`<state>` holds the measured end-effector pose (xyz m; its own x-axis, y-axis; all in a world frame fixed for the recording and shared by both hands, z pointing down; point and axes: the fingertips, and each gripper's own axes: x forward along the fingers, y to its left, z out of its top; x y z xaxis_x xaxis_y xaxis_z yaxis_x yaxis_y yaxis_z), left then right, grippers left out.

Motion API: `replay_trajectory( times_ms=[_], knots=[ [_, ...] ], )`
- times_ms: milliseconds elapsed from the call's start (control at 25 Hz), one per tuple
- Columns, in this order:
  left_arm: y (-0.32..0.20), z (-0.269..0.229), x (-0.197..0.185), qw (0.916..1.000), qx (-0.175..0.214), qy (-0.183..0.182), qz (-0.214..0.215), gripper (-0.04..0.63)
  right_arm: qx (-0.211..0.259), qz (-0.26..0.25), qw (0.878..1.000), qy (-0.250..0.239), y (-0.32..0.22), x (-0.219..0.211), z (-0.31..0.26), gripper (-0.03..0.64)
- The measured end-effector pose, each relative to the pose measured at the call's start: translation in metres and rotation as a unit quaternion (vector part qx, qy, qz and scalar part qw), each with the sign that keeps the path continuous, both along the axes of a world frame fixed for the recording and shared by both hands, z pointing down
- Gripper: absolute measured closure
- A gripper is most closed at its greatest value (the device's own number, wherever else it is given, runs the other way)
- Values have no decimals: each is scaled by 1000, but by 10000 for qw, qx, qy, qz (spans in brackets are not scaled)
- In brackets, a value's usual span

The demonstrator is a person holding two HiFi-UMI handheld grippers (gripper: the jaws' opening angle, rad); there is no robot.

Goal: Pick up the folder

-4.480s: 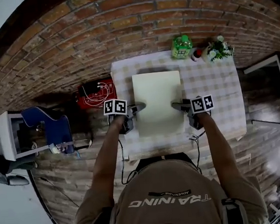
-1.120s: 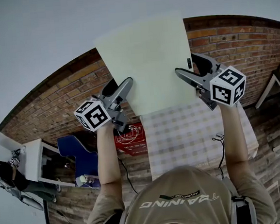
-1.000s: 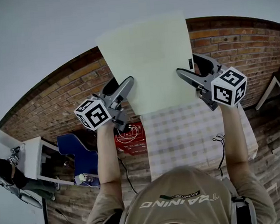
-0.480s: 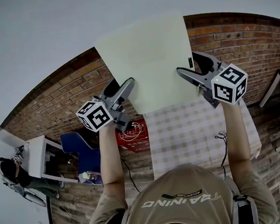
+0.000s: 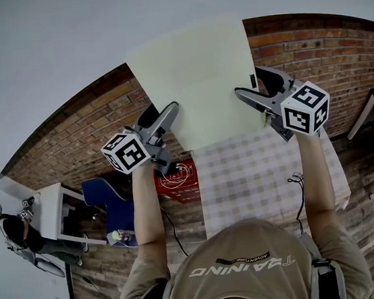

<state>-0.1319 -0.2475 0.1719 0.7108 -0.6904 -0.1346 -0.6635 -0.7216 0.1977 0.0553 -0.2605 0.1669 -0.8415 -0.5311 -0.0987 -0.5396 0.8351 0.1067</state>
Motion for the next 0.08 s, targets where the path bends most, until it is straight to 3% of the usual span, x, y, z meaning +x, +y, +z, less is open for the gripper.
replay_trajectory(
  times_ms=[80],
  knots=[
    [-5,0,0,10000,-48,49,4,298,9,21,10000,14,-4,0,-2,325]
  ],
)
